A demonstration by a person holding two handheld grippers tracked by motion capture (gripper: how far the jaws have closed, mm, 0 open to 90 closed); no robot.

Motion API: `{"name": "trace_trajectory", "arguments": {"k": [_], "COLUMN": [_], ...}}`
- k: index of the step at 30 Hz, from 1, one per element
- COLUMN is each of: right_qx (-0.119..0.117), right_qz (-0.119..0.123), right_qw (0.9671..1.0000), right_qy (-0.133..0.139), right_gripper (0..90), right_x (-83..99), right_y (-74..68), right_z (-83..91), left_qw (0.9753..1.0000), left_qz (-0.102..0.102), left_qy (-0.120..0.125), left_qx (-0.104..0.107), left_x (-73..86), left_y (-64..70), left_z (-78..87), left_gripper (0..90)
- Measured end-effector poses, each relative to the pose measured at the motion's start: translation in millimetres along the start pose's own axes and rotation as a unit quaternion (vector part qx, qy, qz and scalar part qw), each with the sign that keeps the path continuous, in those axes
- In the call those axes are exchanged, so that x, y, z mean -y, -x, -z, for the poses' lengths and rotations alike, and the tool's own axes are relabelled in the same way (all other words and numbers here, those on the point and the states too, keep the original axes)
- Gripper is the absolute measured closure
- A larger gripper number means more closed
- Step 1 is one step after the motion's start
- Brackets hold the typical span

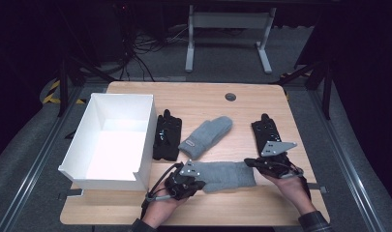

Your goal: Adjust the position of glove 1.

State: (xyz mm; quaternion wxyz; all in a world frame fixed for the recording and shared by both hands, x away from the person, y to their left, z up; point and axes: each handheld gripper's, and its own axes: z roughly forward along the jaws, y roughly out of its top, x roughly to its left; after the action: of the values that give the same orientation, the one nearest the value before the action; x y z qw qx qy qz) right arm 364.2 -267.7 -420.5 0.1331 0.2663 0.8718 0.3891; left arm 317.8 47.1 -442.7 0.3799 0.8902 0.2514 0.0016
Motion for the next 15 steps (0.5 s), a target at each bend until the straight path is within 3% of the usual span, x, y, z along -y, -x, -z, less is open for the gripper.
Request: {"name": "trace_trajectory", "arguments": {"k": [6, 15], "right_qx": [-0.014, -0.029], "right_qz": [0.013, 0.021], "right_qw": [0.9998, 0.9985], "right_qy": [-0.010, -0.041], "right_gripper": [90.0, 90.0], "right_x": [-18.2, -21.7], "right_y": [4.7, 5.7], "right_z": [-28.5, -52.0], "left_qw": [0.9997, 0.9992], "left_qz": [-0.012, -0.010], "left_qy": [-0.014, -0.030], "left_qx": [0.016, 0.024], "left_x": [-3.2, -7.1], "left_y": [6.9, 3.3], "left_z": [-15.0, -30.6], "left_gripper": [90.0, 90.0]}}
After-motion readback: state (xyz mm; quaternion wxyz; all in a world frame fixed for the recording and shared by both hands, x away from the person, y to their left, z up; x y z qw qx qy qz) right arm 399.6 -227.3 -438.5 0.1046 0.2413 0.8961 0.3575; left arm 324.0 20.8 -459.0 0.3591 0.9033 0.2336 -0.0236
